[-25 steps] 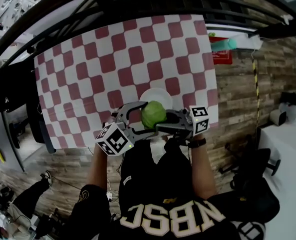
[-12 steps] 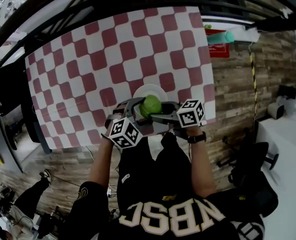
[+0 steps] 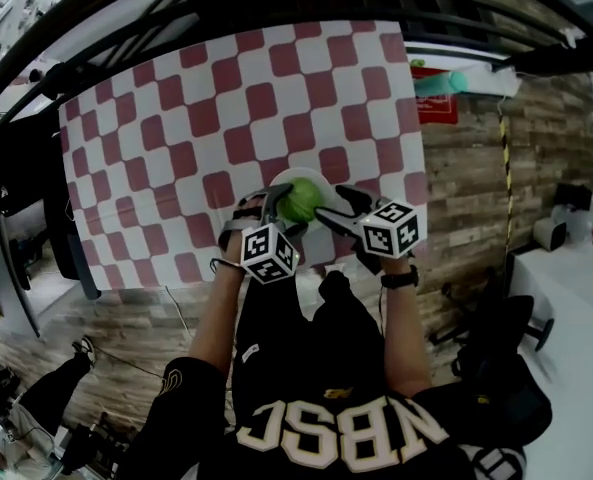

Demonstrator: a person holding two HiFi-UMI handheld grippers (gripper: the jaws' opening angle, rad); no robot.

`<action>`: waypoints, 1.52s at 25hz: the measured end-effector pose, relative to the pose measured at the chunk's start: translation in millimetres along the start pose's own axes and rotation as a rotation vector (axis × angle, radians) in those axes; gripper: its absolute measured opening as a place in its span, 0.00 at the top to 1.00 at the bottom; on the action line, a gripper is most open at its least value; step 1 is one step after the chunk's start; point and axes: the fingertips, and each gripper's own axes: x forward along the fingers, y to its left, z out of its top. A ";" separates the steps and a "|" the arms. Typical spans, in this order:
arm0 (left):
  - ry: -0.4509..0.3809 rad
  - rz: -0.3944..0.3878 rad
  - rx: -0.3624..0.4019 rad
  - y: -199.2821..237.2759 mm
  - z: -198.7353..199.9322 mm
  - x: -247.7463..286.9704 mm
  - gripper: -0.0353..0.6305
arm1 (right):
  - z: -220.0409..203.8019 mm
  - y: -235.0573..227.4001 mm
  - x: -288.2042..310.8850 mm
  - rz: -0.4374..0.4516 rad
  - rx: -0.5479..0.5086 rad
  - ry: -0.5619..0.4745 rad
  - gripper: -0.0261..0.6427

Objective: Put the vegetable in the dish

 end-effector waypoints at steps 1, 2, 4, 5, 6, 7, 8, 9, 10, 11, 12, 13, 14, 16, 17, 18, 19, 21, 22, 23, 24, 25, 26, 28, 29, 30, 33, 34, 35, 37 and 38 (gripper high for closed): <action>-0.015 0.011 -0.026 1.8 1.6 0.4 0.34 | 6.8 2.6 -4.0 -0.004 -0.011 -0.027 0.49; -0.038 0.024 -0.055 3.4 4.1 -0.4 0.34 | 13.1 5.5 -8.3 -0.011 -0.024 -0.051 0.49; -0.107 0.054 -0.134 7.9 13.6 -8.0 0.34 | 24.1 12.0 -18.1 -0.038 -0.062 -0.095 0.49; -0.153 0.072 -0.185 12.1 20.8 -15.4 0.34 | 30.0 15.9 -23.5 -0.057 -0.087 -0.118 0.49; -0.203 0.094 -0.237 17.5 29.2 -25.4 0.34 | 36.8 20.7 -29.4 -0.076 -0.113 -0.144 0.50; -0.253 0.119 -0.287 23.3 38.3 -37.7 0.34 | 43.9 27.2 -35.9 -0.092 -0.139 -0.172 0.50; -0.299 0.145 -0.334 28.0 47.8 -52.3 0.34 | 50.5 35.7 -43.2 -0.105 -0.164 -0.202 0.50; -0.340 0.172 -0.377 31.5 57.1 -68.2 0.34 | 56.9 45.7 -51.0 -0.117 -0.189 -0.231 0.50; -0.379 0.200 -0.415 34.9 65.9 -84.0 0.34 | 64.1 56.1 -59.0 -0.130 -0.217 -0.261 0.50; -0.418 0.229 -0.446 40.1 74.8 -99.3 0.34 | 73.7 66.3 -66.8 -0.145 -0.252 -0.292 0.50; -0.459 0.265 -0.468 47.9 84.5 -114.3 0.34 | 86.4 76.0 -74.5 -0.161 -0.294 -0.324 0.50; -0.500 0.306 -0.482 56.9 95.1 -129.8 0.34 | 100.8 85.8 -82.6 -0.177 -0.339 -0.359 0.50; -0.540 0.352 -0.492 64.5 106.4 -146.3 0.34 | 114.4 96.5 -92.0 -0.189 -0.380 -0.394 0.50; -0.616 0.472 -0.499 69.1 128.0 -185.5 0.36 | 131.6 121.0 -114.7 -0.202 -0.436 -0.460 0.50; -0.653 0.545 -0.498 68.0 137.8 -208.2 0.43 | 136.4 133.9 -127.1 -0.204 -0.459 -0.491 0.51; -0.690 0.615 -0.496 65.1 147.1 -230.7 0.50 | 139.7 146.7 -139.9 -0.208 -0.485 -0.521 0.52; -0.723 0.673 -0.494 60.2 155.9 -251.0 0.55 | 141.1 158.8 -152.9 -0.215 -0.513 -0.550 0.55; -0.762 0.754 -0.483 45.7 171.3 -282.1 0.58 | 138.5 179.2 -178.9 -0.248 -0.560 -0.602 0.65; -0.770 0.784 -0.472 37.6 177.8 -293.4 0.60 | 136.0 187.1 -190.9 -0.267 -0.574 -0.628 0.71; -0.773 0.809 -0.463 29.4 183.4 -302.4 0.61 | 133.1 193.5 -202.0 -0.285 -0.582 -0.653 0.77; -0.775 0.827 -0.460 20.6 188.1 -309.1 0.63 | 129.4 198.6 -212.3 -0.301 -0.587 -0.676 0.82; -0.778 0.841 -0.462 11.3 192.1 -313.7 0.67 | 124.9 202.3 -221.7 -0.315 -0.591 -0.697 0.85; -0.782 0.852 -0.467 2.1 195.4 -316.9 0.71 | 119.9 204.9 -230.2 -0.328 -0.597 -0.714 0.89; -0.793 0.874 -0.476 -13.1 201.2 -320.3 0.76 | 110.9 208.8 -243.3 -0.340 -0.603 -0.735 0.92; -0.798 0.882 -0.479 -19.4 203.5 -320.1 0.80 | 106.8 210.7 -248.1 -0.337 -0.600 -0.740 0.93; -0.800 0.883 -0.478 -25.7 205.5 -318.2 0.83 | 102.4 212.2 -251.8 -0.332 -0.597 -0.742 0.94; -0.804 0.863 -0.450 -44.5 212.8 -308.9 0.89 | 92.2 214.5 -260.7 -0.335 -0.605 -0.760 0.94; -0.812 0.856 -0.434 -49.7 217.0 -307.4 0.90 | 91.2 215.4 -264.0 -0.338 -0.612 -0.771 0.94; -0.821 0.849 -0.418 -55.0 221.8 -307.2 0.90 | 90.6 217.0 -267.8 -0.339 -0.618 -0.783 0.94; -0.836 0.839 -0.394 -66.2 232.3 -309.9 0.91 | 88.8 221.9 -277.4 -0.339 -0.625 -0.802 0.94; -0.838 0.835 -0.388 -71.3 237.5 -311.4 0.91 | 87.9 224.7 -283.2 -0.339 -0.627 -0.809 0.94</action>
